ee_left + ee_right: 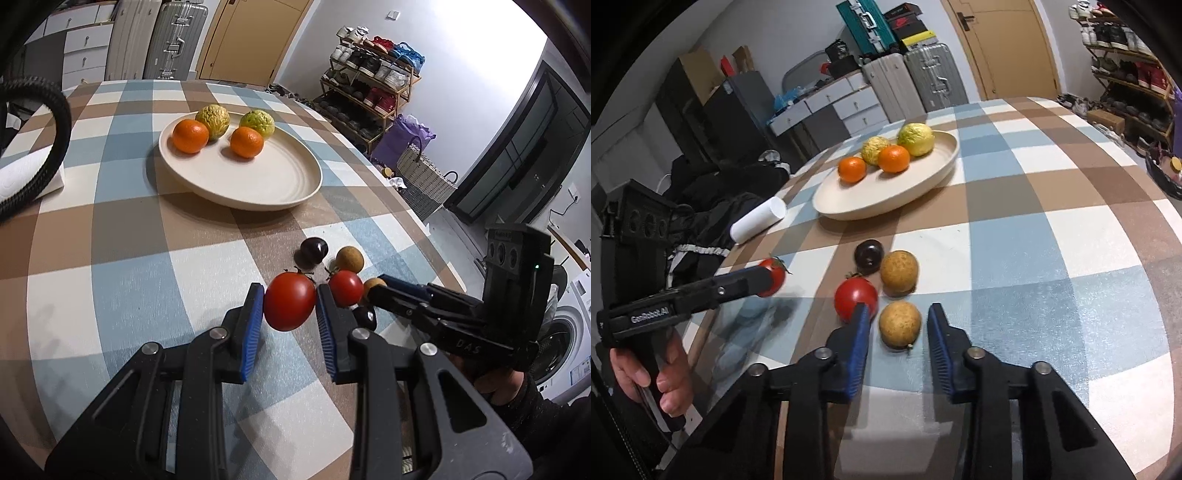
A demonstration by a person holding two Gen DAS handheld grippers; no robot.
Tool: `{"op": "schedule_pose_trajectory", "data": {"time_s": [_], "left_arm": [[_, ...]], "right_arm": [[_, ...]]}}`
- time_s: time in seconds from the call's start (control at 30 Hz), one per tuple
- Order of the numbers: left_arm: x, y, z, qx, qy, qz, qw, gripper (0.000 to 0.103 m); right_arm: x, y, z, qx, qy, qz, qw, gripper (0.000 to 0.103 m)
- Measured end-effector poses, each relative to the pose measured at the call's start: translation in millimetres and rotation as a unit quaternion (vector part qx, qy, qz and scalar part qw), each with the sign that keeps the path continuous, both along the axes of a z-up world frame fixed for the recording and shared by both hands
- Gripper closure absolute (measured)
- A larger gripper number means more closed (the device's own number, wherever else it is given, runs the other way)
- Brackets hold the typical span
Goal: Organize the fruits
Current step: 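Grasp a red tomato with the left tool while the right tool grasps a brown round fruit, then carry the tomato and brown fruit onto the cream plate and open both tools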
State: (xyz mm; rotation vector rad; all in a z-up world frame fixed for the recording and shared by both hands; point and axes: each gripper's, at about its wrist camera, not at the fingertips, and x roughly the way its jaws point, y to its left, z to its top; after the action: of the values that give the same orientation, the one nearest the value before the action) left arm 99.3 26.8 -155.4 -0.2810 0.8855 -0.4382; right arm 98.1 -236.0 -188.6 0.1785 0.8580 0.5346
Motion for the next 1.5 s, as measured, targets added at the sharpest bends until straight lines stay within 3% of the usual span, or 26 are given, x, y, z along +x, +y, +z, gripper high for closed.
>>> {"op": "schedule_pose_trajectory", "data": {"time_s": [0.63, 1.5], "left_arm": [[45.7, 0.2, 16.5, 0.004, -0.016, 0.010, 0.9998, 0.077], [183.5, 19.9, 34.7, 0.026, -0.043, 0.052, 0.9974, 0.077]], "right_arm": [[16.5, -13.8, 29.1, 0.034, -0.040, -0.008, 0.999, 0.079], [171.4, 23.7, 76.9, 0.047, -0.068, 0.022, 0.996, 0.079]]}}
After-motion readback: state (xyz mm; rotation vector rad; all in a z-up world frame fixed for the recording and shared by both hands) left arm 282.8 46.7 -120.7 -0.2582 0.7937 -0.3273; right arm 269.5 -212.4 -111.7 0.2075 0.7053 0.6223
